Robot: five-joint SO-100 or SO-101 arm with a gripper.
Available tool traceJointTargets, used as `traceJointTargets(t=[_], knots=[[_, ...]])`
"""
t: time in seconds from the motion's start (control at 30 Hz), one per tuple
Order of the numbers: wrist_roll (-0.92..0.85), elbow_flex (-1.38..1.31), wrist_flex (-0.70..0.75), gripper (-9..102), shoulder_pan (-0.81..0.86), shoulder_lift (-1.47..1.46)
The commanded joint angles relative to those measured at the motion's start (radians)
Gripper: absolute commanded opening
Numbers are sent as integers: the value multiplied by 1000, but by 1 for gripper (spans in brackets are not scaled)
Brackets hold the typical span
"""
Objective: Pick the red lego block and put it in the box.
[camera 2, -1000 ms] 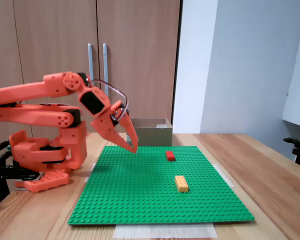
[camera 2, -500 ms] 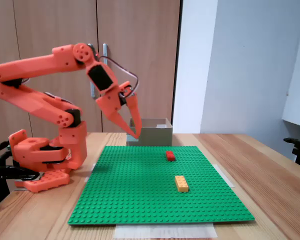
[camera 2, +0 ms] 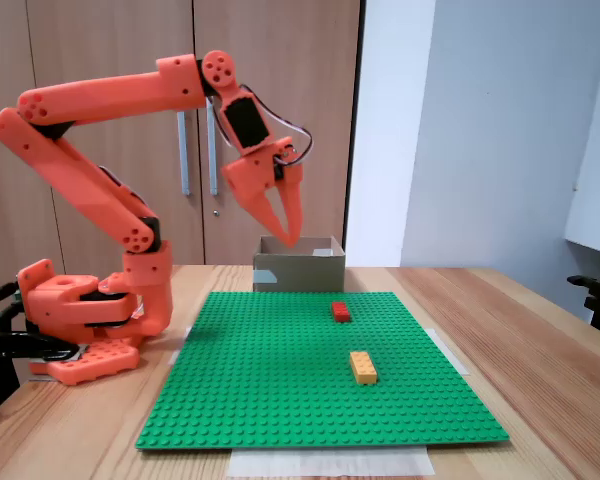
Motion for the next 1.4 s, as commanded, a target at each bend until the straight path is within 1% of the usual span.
traceJointTargets(t=[0.0,0.13,0.23,0.33,0.5,0.6,0.73,0.87,1.07,1.37], knots=[[20,-115,23,0,-14,-71],[3,-233,74,0,-20,-163],[54,-284,107,0,-11,-207],[84,-319,109,0,-14,-239],[166,-301,40,-1,-20,-245],[176,-265,0,-1,-64,-247],[193,-244,-23,-1,-87,-290],[206,-252,-26,4,-92,-354],[262,-281,-67,4,-133,-462],[287,-252,-141,4,-115,-508]])
